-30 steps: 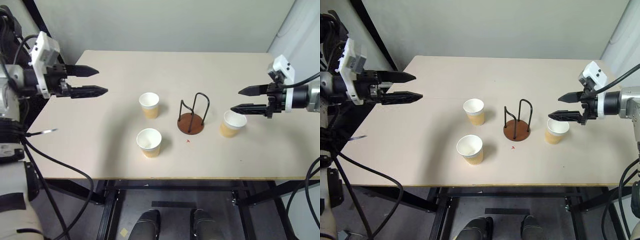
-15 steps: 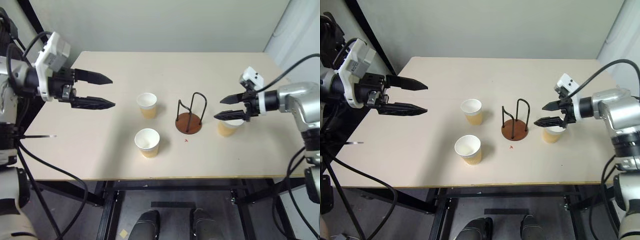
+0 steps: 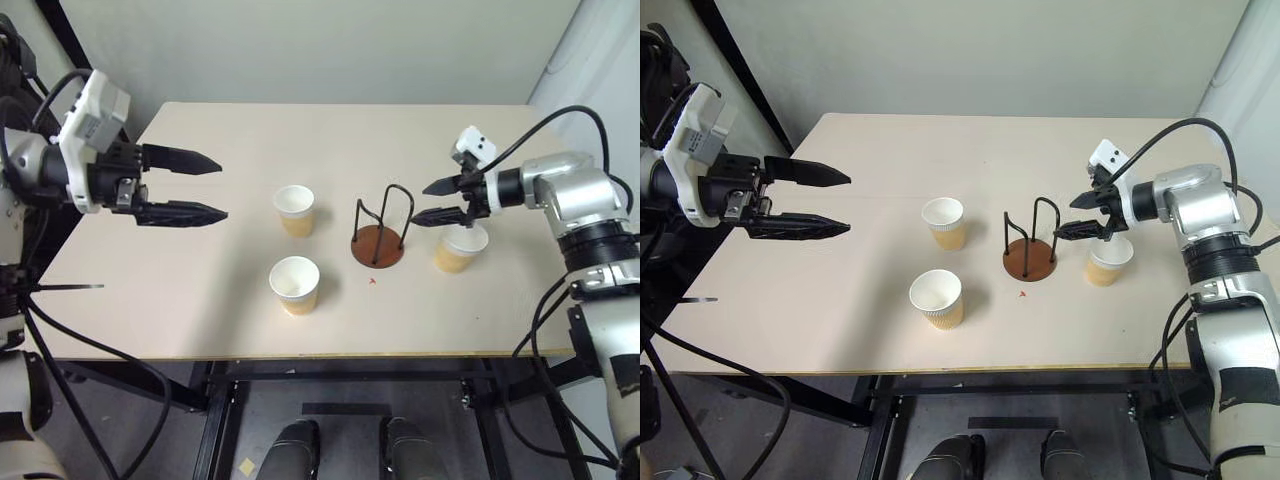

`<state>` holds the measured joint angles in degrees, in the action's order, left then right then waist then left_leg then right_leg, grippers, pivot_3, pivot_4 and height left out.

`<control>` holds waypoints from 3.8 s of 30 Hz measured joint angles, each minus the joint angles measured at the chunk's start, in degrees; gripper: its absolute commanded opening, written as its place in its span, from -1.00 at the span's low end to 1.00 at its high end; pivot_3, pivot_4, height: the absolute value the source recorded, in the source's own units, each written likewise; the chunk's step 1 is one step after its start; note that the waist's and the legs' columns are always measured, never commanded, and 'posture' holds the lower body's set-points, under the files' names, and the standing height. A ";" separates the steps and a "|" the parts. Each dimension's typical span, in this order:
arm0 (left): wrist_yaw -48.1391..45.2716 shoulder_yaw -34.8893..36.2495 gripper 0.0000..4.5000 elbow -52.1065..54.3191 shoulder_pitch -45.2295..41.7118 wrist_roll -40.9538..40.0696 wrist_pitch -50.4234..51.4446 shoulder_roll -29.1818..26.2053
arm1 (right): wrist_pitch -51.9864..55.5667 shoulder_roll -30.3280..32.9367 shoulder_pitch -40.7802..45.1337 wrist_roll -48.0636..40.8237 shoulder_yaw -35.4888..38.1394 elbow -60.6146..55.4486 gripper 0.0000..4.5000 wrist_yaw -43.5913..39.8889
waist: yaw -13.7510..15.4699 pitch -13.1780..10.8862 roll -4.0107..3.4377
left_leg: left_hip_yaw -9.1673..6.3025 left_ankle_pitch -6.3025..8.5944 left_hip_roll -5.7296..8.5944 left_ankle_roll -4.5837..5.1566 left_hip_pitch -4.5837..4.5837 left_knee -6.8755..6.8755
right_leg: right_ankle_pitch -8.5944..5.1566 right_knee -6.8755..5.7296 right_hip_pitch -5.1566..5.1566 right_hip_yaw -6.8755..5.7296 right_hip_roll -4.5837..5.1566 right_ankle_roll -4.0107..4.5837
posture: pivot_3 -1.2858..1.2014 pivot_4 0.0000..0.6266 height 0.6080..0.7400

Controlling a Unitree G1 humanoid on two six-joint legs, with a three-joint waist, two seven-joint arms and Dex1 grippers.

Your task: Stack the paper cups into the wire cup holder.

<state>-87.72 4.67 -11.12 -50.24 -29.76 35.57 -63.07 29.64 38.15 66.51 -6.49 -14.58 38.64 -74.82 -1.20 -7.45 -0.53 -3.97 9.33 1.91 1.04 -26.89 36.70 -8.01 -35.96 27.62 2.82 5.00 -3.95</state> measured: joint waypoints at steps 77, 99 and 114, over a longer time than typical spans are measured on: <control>-2.42 -6.30 1.00 5.77 -1.67 -3.45 3.39 1.85 | 12.81 17.65 -16.60 -8.43 0.98 -38.63 0.99 -3.98 | 0.40 0.01 0.03 | -0.11 -0.20 -0.04 -0.18 -0.04 -0.07 | -0.08 0.01 -0.10 -0.21 0.01 0.34 | 0.03 -0.52 1.00; -2.68 -7.15 1.00 5.35 -2.63 -2.21 1.78 -0.51 | -16.68 13.43 -12.42 13.60 -9.19 -15.80 0.84 -6.77 | 0.24 0.01 0.02 | -0.15 -0.20 -0.06 -0.09 0.02 -0.07 | -0.02 0.04 -0.17 -0.22 0.01 0.09 | 0.03 -0.52 1.00; -2.73 -7.14 1.00 5.25 -2.40 -2.10 0.54 -1.41 | -16.51 12.97 -11.11 14.07 -7.37 -15.80 -0.98 -11.89 | 0.23 0.01 0.02 | -0.17 -0.16 -0.05 -0.16 0.00 -0.12 | -0.02 0.05 -0.14 -0.23 0.01 0.14 | 0.03 -0.52 1.00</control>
<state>-90.45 -2.47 -5.87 -52.64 -31.86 36.12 -64.48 13.13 51.12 55.40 7.58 -21.95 22.84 -86.70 -0.97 -7.45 -0.51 -4.14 9.18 1.86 0.88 -26.88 36.58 -8.03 -35.91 27.48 2.59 5.02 -3.81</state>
